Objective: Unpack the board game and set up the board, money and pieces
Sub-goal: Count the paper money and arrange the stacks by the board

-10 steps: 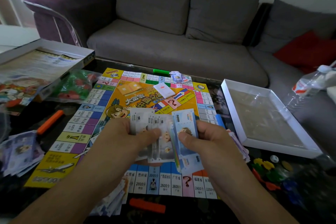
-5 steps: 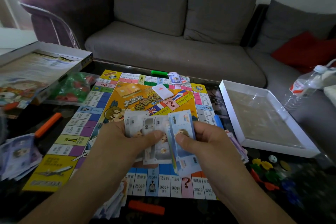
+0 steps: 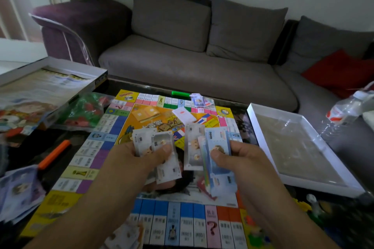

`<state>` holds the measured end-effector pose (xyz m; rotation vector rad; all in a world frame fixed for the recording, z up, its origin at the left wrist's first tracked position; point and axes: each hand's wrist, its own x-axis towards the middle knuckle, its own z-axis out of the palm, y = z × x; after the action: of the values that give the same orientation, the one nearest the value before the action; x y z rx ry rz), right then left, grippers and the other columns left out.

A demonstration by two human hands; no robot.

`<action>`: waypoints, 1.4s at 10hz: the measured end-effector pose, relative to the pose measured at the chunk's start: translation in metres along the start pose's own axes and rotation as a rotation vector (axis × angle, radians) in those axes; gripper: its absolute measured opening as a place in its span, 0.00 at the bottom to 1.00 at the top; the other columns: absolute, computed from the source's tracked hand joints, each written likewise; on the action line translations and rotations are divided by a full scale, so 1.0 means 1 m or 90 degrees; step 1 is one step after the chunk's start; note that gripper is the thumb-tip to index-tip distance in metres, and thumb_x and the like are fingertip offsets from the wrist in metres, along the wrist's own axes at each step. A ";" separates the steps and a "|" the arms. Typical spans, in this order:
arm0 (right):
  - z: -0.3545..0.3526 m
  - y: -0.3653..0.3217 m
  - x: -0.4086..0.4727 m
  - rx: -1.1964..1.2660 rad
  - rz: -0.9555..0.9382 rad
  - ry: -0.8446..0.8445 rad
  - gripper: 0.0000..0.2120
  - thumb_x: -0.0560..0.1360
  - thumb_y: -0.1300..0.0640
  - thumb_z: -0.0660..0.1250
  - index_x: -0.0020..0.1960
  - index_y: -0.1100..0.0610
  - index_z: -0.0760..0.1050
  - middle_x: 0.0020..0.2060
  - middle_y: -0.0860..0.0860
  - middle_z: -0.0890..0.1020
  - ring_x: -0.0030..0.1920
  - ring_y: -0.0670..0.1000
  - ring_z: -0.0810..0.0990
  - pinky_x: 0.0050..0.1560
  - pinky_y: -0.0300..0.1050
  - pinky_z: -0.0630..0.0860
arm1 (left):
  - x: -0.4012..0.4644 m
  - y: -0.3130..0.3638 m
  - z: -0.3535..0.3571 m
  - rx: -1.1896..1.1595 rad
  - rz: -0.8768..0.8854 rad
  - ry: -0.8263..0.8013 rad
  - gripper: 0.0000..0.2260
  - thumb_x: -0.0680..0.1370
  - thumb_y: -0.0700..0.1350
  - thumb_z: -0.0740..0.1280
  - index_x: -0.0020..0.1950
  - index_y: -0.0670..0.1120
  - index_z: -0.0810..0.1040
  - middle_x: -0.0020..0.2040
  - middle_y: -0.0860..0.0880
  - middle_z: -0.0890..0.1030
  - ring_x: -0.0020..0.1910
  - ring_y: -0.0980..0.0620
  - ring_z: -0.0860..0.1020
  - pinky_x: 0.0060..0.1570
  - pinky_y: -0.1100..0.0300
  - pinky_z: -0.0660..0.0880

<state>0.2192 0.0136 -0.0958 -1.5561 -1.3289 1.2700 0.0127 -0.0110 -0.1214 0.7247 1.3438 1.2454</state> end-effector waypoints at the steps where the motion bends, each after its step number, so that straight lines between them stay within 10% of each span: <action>1: -0.013 -0.021 0.053 -0.051 -0.009 0.067 0.06 0.81 0.58 0.71 0.56 0.55 0.86 0.41 0.52 0.89 0.40 0.56 0.89 0.38 0.51 0.84 | 0.020 0.019 -0.008 0.010 -0.002 0.008 0.08 0.75 0.41 0.76 0.52 0.40 0.85 0.46 0.41 0.88 0.44 0.41 0.88 0.41 0.45 0.85; 4: -0.007 -0.053 0.284 -0.266 0.040 0.183 0.13 0.77 0.64 0.69 0.60 0.67 0.76 0.55 0.62 0.82 0.50 0.59 0.82 0.44 0.45 0.74 | 0.082 0.043 -0.028 0.058 0.078 0.007 0.14 0.68 0.47 0.78 0.48 0.40 0.86 0.43 0.41 0.88 0.40 0.39 0.88 0.40 0.42 0.85; 5: 0.007 -0.054 0.320 -0.306 0.039 0.169 0.12 0.78 0.65 0.70 0.60 0.65 0.75 0.59 0.63 0.82 0.54 0.60 0.81 0.51 0.47 0.74 | 0.101 0.036 -0.036 0.157 0.115 0.066 0.44 0.42 0.77 0.78 0.44 0.45 0.87 0.43 0.42 0.88 0.45 0.37 0.87 0.49 0.36 0.83; 6: 0.014 -0.048 0.336 -0.345 0.064 0.156 0.21 0.78 0.65 0.72 0.68 0.68 0.72 0.60 0.64 0.81 0.58 0.62 0.82 0.53 0.48 0.75 | 0.111 0.035 -0.039 0.166 0.094 0.058 0.46 0.39 0.79 0.76 0.44 0.47 0.87 0.43 0.43 0.88 0.45 0.38 0.87 0.50 0.36 0.83; 9: -0.016 -0.048 0.263 -0.257 0.050 0.105 0.09 0.80 0.59 0.71 0.56 0.63 0.79 0.46 0.61 0.87 0.44 0.62 0.88 0.55 0.63 0.84 | 0.086 0.033 -0.024 0.033 -0.032 -0.013 0.19 0.66 0.43 0.75 0.54 0.37 0.83 0.44 0.39 0.88 0.40 0.38 0.88 0.39 0.38 0.85; 11: 0.004 -0.047 0.089 0.019 -0.030 -0.145 0.10 0.78 0.57 0.70 0.54 0.61 0.86 0.50 0.62 0.88 0.49 0.62 0.88 0.52 0.60 0.83 | 0.051 0.033 -0.016 0.005 -0.102 -0.069 0.11 0.77 0.40 0.74 0.56 0.36 0.83 0.49 0.40 0.88 0.47 0.39 0.88 0.44 0.40 0.85; 13: 0.031 -0.018 -0.001 0.081 -0.009 -0.139 0.15 0.82 0.58 0.69 0.42 0.43 0.89 0.42 0.46 0.89 0.41 0.49 0.88 0.40 0.46 0.84 | 0.007 0.022 -0.002 0.074 -0.018 -0.114 0.06 0.80 0.38 0.70 0.54 0.39 0.86 0.49 0.42 0.88 0.47 0.41 0.88 0.44 0.46 0.86; 14: 0.034 -0.011 -0.020 0.068 -0.036 -0.106 0.17 0.83 0.56 0.69 0.42 0.38 0.88 0.45 0.44 0.88 0.46 0.49 0.88 0.52 0.56 0.86 | -0.013 0.018 -0.003 0.068 -0.018 -0.131 0.06 0.80 0.40 0.71 0.56 0.42 0.85 0.49 0.43 0.88 0.46 0.42 0.88 0.41 0.45 0.86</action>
<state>0.1835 -0.0057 -0.0901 -1.3548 -1.3747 1.4358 0.0078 -0.0191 -0.1016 0.8818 1.2520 1.0529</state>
